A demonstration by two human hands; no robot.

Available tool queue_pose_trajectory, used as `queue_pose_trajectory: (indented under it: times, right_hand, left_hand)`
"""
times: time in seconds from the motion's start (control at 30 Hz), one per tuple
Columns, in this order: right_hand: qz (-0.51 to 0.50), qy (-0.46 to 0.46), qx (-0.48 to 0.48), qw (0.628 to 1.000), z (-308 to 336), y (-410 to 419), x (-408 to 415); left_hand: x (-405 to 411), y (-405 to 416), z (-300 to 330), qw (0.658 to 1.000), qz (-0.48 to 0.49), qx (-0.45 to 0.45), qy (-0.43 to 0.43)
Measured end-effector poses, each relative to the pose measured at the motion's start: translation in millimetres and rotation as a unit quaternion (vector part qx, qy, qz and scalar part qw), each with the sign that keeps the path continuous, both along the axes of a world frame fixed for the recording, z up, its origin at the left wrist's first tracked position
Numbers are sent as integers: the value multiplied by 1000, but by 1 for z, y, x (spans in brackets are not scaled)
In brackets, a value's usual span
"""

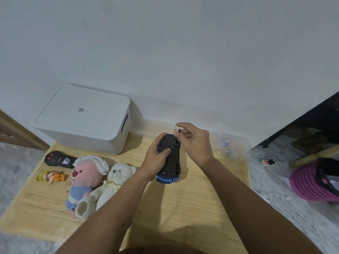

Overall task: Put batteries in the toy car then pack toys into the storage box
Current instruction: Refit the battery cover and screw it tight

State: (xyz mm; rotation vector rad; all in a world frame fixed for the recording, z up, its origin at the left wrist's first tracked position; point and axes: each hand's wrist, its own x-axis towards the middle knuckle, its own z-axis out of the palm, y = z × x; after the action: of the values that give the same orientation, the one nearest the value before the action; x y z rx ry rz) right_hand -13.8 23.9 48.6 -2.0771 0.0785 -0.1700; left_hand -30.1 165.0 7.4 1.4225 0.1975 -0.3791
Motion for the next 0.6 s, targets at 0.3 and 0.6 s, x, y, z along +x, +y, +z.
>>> queue_pose_trajectory:
  times: [0.3, 0.6]
  right_hand:
    - [13, 17, 3, 1000, -3, 0, -1]
    - [24, 19, -1, 1000, -6, 2, -1]
  left_hand:
    - [0, -2, -1, 1000, -6, 3, 2]
    - [-1, -3, -2, 1000, -1, -1, 4]
